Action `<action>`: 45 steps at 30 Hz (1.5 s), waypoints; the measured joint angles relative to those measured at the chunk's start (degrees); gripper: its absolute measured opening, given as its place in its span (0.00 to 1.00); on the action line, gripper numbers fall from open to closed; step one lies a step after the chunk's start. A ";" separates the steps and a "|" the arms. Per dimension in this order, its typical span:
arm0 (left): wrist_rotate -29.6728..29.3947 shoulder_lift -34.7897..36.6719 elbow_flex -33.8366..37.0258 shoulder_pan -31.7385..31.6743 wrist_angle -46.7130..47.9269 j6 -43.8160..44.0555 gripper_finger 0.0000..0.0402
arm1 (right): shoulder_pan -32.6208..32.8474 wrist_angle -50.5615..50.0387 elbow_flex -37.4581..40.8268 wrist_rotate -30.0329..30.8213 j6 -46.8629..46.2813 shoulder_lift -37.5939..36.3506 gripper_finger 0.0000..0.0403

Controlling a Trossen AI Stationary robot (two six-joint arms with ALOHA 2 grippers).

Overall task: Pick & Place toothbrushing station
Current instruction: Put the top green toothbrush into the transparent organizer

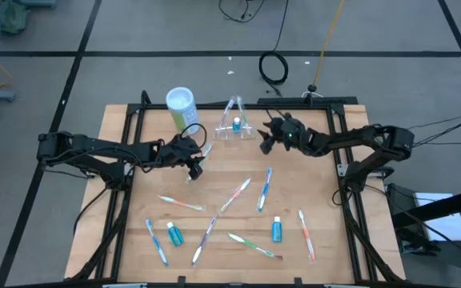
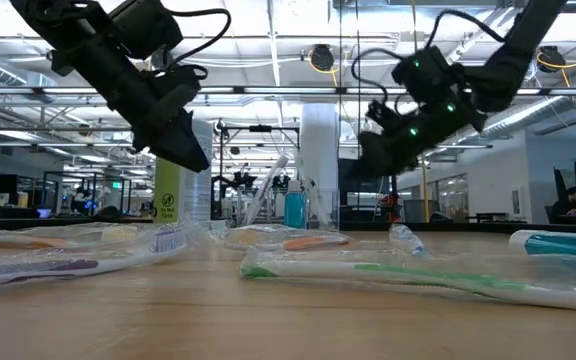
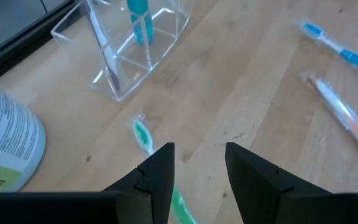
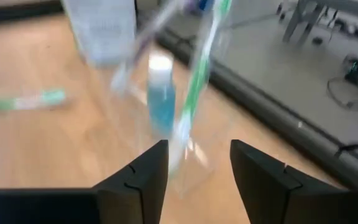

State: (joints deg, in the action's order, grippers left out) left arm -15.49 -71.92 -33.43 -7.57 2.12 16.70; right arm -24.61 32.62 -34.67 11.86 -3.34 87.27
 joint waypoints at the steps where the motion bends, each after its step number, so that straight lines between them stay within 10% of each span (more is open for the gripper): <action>1: 0.00 0.00 0.00 0.00 -0.42 -0.01 0.37 | 0.28 -0.14 1.18 0.01 -0.45 0.16 0.42; 45: 5.40 -15.23 -0.20 -10.53 -7.47 14.62 0.37 | 0.94 9.58 13.94 0.09 -4.56 0.08 0.40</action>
State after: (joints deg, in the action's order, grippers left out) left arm -10.08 -87.15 -33.63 -18.10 -5.35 31.32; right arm -23.66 42.19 -20.73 11.94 -7.90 87.35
